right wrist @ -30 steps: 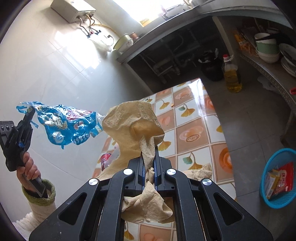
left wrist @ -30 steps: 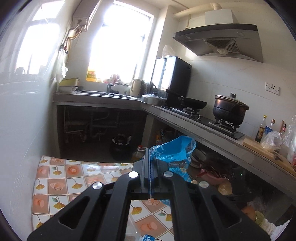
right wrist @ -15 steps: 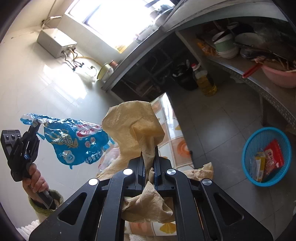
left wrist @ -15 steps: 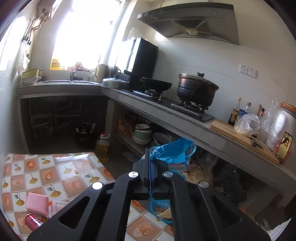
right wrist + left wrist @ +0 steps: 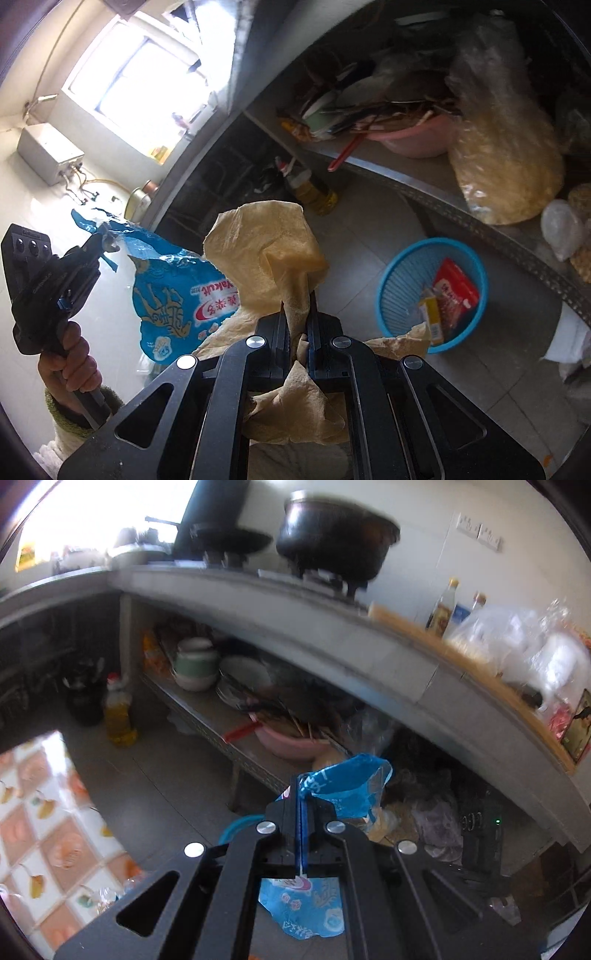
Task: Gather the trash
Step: 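Carry the wrappers and paper with both tools toward the blue basket, then open both grippers over the blue basket, dropping wrappers and paper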
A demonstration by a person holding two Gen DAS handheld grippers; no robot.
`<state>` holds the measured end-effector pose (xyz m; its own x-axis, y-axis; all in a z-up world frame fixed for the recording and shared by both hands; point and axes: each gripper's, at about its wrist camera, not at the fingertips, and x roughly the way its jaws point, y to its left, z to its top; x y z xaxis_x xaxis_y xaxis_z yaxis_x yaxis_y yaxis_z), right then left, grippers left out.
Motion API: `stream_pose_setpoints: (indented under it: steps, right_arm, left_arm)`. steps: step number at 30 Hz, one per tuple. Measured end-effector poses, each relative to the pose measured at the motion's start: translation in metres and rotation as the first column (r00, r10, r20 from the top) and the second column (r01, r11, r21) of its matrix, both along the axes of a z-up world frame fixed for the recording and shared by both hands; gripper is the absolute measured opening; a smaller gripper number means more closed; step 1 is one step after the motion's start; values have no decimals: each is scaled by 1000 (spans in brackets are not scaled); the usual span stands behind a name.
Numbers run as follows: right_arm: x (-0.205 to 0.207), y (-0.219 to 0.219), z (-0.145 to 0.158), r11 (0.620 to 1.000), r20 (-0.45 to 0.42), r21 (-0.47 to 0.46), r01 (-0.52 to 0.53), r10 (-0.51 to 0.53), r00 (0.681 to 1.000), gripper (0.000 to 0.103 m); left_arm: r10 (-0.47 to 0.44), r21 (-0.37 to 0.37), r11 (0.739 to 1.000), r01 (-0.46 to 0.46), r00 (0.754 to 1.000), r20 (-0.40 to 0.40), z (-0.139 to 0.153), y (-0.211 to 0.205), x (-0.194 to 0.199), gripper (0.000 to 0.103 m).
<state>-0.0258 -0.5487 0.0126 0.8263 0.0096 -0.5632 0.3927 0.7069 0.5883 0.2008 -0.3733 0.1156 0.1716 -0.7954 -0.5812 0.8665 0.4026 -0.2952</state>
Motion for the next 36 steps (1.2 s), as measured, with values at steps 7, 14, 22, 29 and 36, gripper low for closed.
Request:
stream_pose_setpoints:
  steps: [7, 14, 22, 29, 36]
  right_arm:
    - [-8, -37, -41, 994, -82, 4, 108, -108, 991, 5]
    - [-7, -58, -72, 984, -157, -42, 176, -180, 971, 5]
    - [-1, -71, -106, 974, -220, -83, 210, -223, 950, 5]
    - [9, -74, -134, 977, -258, -60, 206, -215, 942, 5]
    - [43, -84, -144, 982, -273, -81, 170, -186, 944, 5]
  left_arm:
    - [-30, 182, 981, 65, 982, -188, -101, -92, 23, 0]
    - [48, 316, 948, 48, 957, -287, -189, -153, 46, 0]
    - [107, 406, 913, 42, 935, -338, -251, -181, 60, 18]
    - [159, 395, 919, -4, 920, -358, -258, -174, 73, 49]
    - [143, 303, 952, -31, 925, -353, -202, -144, 76, 50]
